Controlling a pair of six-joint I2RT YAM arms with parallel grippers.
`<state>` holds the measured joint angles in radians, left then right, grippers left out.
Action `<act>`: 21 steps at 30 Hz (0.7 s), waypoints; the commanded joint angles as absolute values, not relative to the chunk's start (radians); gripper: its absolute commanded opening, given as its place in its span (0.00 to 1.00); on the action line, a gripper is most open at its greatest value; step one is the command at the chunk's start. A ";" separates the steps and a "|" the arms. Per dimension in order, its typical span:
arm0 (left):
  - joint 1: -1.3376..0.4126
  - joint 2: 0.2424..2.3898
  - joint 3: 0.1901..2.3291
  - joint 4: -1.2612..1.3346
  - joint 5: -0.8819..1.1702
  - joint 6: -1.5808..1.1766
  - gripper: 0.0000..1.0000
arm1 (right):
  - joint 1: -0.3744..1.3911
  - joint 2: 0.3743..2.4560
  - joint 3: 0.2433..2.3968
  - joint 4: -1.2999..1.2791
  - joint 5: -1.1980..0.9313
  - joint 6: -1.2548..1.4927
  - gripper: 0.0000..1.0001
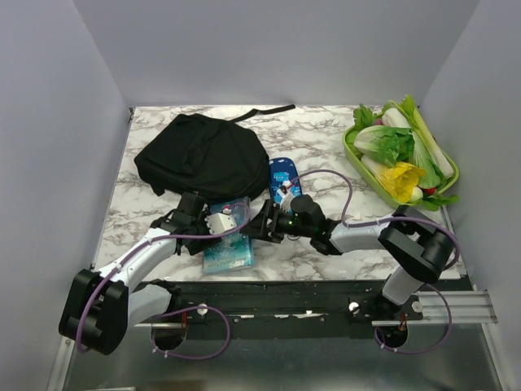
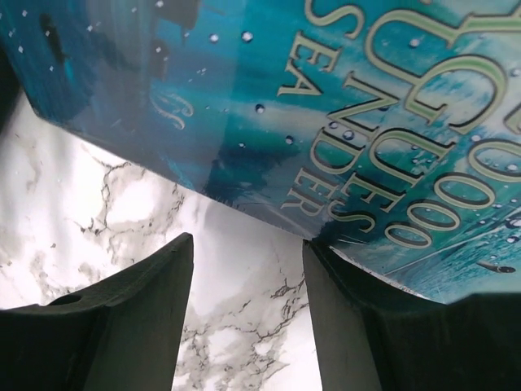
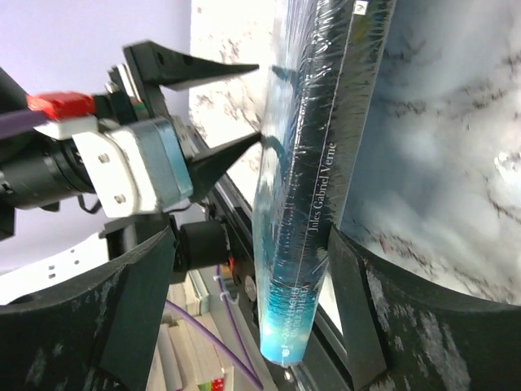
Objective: Pack the student bag
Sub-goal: Pick up the book from the center of the board.
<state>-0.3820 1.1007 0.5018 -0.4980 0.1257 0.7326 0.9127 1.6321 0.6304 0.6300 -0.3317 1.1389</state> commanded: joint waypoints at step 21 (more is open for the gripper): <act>-0.428 1.098 0.535 -0.302 0.426 0.503 0.55 | 0.946 1.924 0.667 1.182 -0.534 1.476 0.75</act>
<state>-0.3969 1.1057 0.5152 -0.5148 0.2226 0.5564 0.8818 1.8603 0.6552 1.1381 -0.3794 1.3838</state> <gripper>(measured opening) 0.560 0.762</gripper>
